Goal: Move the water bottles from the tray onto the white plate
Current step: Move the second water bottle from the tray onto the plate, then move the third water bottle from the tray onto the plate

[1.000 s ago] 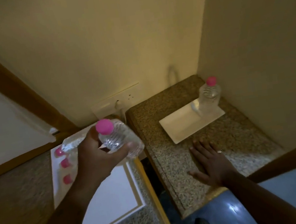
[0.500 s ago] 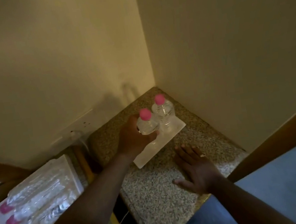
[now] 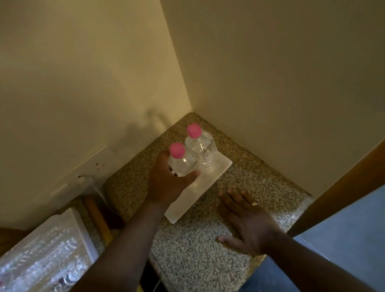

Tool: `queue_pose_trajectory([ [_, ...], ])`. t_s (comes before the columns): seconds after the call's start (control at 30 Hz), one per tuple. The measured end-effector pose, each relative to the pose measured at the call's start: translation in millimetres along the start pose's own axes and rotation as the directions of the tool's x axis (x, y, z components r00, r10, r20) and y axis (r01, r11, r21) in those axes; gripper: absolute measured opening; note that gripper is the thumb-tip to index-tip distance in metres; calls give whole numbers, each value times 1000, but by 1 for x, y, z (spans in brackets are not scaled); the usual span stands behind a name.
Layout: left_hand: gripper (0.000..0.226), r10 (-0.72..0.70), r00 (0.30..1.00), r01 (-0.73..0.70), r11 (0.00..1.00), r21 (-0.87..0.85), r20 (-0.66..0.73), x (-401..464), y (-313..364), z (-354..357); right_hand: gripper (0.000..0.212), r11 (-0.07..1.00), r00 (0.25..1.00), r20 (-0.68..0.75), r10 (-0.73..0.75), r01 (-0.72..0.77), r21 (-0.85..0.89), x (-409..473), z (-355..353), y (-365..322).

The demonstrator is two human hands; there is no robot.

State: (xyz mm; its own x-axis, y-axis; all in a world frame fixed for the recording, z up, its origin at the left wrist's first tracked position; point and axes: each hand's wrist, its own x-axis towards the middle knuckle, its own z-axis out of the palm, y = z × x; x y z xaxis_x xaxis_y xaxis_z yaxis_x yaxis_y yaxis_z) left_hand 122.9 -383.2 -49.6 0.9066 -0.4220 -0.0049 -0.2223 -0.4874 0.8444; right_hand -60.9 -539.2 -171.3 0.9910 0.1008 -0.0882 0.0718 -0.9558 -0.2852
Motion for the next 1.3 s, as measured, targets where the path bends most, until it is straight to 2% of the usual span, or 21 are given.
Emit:
queue_pose_trajectory([
  [0.17,96,-19,997,18,1000,10,74,-8,-3,-6,91,1000,1000,12,6,-6,-13,1,-1,0],
  [0.27,111,-102,993,95,990,108,67,-19,-12,-23,92,999,1000,21,7,-7,-33,1,-2,-4],
  [0.33,110,-151,988,140,966,217,33,-34,-25,-43,94,999,999,45,10,-8,-41,1,-1,-8],
  [0.47,81,35,999,-23,896,444,-17,-95,-60,-107,97,997,992,109,-67,71,-31,4,7,-36],
  [0.53,81,155,986,-83,786,612,-65,-130,-84,-142,97,990,984,116,-132,136,-34,5,12,-63],
  [0.6,84,180,974,-31,713,700,-140,-163,-109,-174,97,984,979,104,-173,177,-32,6,17,-93],
  [0.73,95,20,977,140,686,714,-211,-215,-144,-215,89,967,964,87,-250,253,-28,7,25,-129],
  [0.9,91,-164,959,282,647,709,-232,-240,-165,-243,78,955,955,62,-289,292,-45,11,34,-151],
  [1.03,98,-242,951,309,667,678,-195,-235,-178,-261,79,957,960,73,-270,276,-85,11,38,-158],
  [1.2,95,-400,910,391,732,558,-112,-225,-189,-279,79,960,965,38,-261,263,-99,10,40,-159],
  [1.3,91,-353,930,351,774,527,-101,-236,-186,-284,80,963,967,27,-252,253,-92,10,39,-162],
])
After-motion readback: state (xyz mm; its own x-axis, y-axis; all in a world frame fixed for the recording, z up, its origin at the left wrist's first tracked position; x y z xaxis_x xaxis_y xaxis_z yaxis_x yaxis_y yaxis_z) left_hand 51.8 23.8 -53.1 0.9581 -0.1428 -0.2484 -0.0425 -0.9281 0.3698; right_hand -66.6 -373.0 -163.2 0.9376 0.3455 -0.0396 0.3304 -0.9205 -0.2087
